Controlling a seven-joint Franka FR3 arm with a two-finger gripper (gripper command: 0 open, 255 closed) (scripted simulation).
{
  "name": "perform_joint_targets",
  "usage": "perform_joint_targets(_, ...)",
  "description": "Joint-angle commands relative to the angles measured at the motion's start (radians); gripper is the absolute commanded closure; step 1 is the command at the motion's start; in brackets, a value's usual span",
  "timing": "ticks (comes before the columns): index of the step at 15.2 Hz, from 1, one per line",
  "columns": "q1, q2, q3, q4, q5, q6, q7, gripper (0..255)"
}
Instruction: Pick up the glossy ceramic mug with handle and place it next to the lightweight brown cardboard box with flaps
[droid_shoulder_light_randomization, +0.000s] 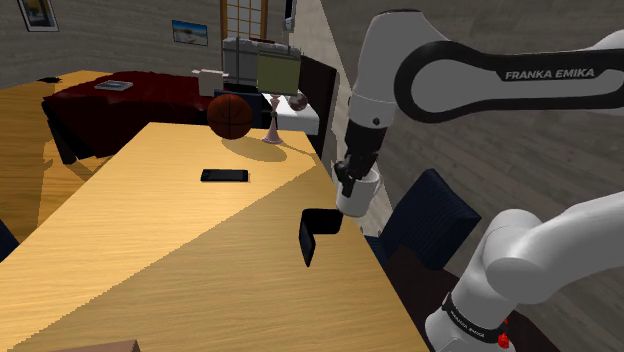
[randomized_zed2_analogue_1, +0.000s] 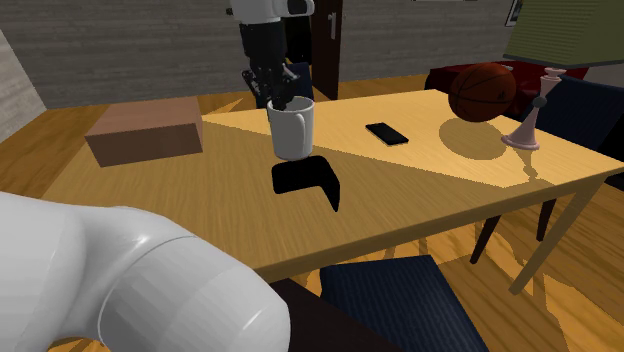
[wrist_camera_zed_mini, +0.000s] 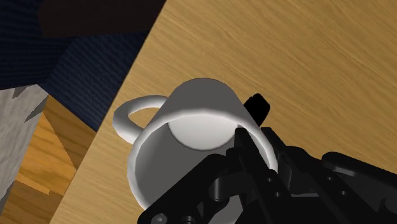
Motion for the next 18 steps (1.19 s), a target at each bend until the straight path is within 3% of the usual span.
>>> perform_joint_targets(1, 0.019, 0.004, 0.043, 0.012, 0.024, -0.005, 0.051, 255)
perform_joint_targets(10, 0.059, 0.114, 0.249, 0.145, 0.086, -0.005, 0.283, 255)
perform_joint_targets(18, 0.04, 0.297, 0.464, 0.333, 0.055, 0.003, 0.519, 255)
